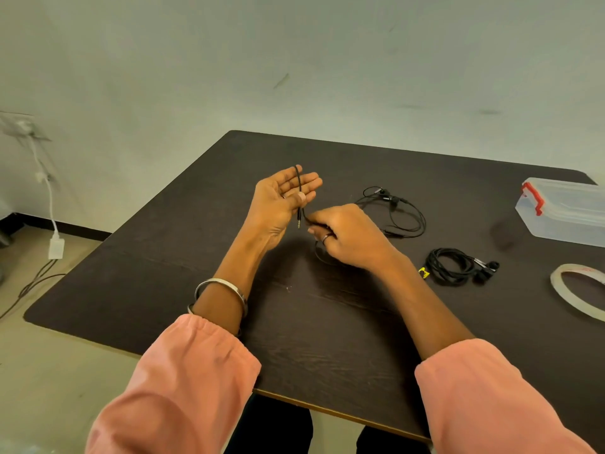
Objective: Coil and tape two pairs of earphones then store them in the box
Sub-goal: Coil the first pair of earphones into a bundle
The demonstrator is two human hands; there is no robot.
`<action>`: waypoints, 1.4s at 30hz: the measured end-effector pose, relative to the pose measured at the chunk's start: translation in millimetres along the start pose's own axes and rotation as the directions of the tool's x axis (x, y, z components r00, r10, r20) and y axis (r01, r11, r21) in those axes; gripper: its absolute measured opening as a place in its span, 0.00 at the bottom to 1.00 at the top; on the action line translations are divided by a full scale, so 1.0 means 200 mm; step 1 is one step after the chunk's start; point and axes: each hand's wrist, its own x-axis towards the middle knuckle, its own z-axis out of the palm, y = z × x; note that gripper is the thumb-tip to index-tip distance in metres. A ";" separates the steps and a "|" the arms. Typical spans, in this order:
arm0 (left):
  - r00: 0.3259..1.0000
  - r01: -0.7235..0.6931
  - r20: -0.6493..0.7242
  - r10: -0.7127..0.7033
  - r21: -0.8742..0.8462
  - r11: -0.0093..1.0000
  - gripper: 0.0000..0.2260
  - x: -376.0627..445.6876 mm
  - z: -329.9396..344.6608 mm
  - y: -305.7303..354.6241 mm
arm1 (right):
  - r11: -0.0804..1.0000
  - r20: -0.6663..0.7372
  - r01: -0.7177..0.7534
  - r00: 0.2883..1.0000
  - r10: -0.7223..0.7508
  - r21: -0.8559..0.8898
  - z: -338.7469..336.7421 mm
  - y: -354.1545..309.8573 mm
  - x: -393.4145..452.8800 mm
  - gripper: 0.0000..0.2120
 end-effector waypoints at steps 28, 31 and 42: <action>0.801 -0.006 0.566 -0.195 0.333 0.943 0.25 -0.11 0.07 0.02 | 0.467 -0.290 -0.054 0.719 0.631 0.883 -0.22 0.12 -0.07 0.06; 0.774 0.055 0.611 -0.167 0.198 0.979 0.24 -0.12 0.06 0.04 | 0.458 -0.287 -0.061 0.705 0.649 0.887 -0.21 0.13 -0.07 0.06; 0.988 -0.026 0.143 0.054 -0.187 0.982 0.20 -0.05 0.00 0.05 | 0.830 -0.035 -0.206 0.965 0.261 0.518 -0.04 -0.02 -0.04 0.07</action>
